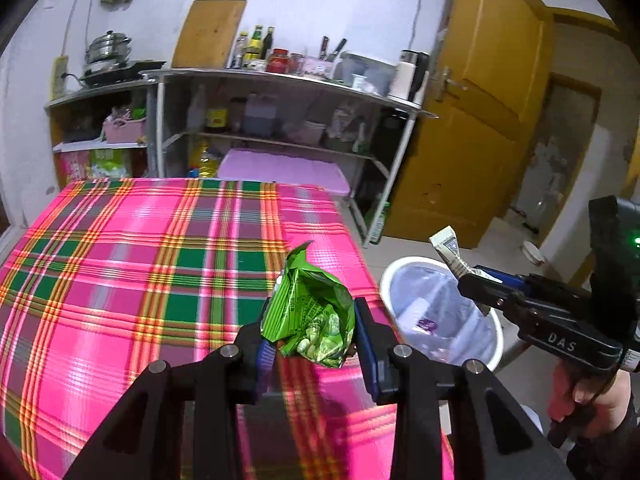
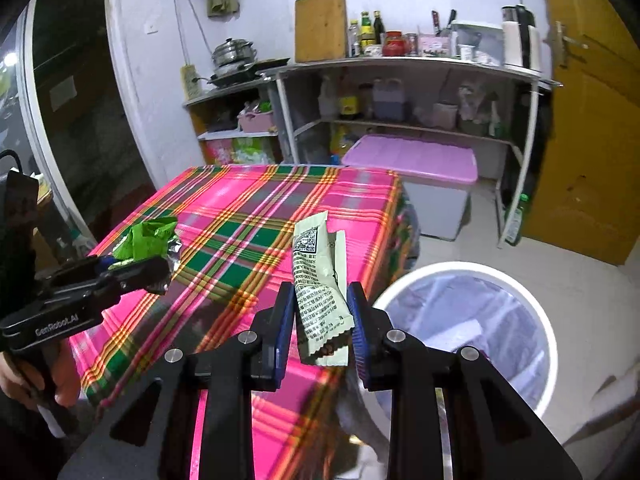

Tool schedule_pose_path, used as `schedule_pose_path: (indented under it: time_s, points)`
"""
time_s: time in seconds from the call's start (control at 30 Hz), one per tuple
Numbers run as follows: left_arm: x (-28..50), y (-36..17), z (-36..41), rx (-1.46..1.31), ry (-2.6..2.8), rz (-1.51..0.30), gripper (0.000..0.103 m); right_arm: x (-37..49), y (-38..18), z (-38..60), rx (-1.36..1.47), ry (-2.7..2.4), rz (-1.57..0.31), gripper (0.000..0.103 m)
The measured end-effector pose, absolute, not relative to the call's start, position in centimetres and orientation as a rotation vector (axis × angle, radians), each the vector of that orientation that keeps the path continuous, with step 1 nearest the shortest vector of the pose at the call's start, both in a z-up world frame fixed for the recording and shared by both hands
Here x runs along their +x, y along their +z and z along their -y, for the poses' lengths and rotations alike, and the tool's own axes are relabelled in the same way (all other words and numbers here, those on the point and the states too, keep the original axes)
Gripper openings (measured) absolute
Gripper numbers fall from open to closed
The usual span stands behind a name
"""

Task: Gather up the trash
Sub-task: 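Carry the green chip bag and beige wrapper over the bin with both grippers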

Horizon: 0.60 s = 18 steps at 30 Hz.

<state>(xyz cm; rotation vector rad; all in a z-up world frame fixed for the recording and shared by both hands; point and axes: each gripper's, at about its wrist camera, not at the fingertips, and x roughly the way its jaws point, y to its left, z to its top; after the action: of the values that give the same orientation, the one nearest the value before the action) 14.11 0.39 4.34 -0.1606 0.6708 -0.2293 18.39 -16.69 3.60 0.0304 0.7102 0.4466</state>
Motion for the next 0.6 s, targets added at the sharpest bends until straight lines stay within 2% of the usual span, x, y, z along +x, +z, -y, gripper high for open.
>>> schedule_pose_path:
  time_s: [0.6]
  points:
    - [13.3,4.8,5.4,-0.114,-0.335,-0.674,0.036,16.8,3.3,21.5,0.093,0.360,-0.703,0.028]
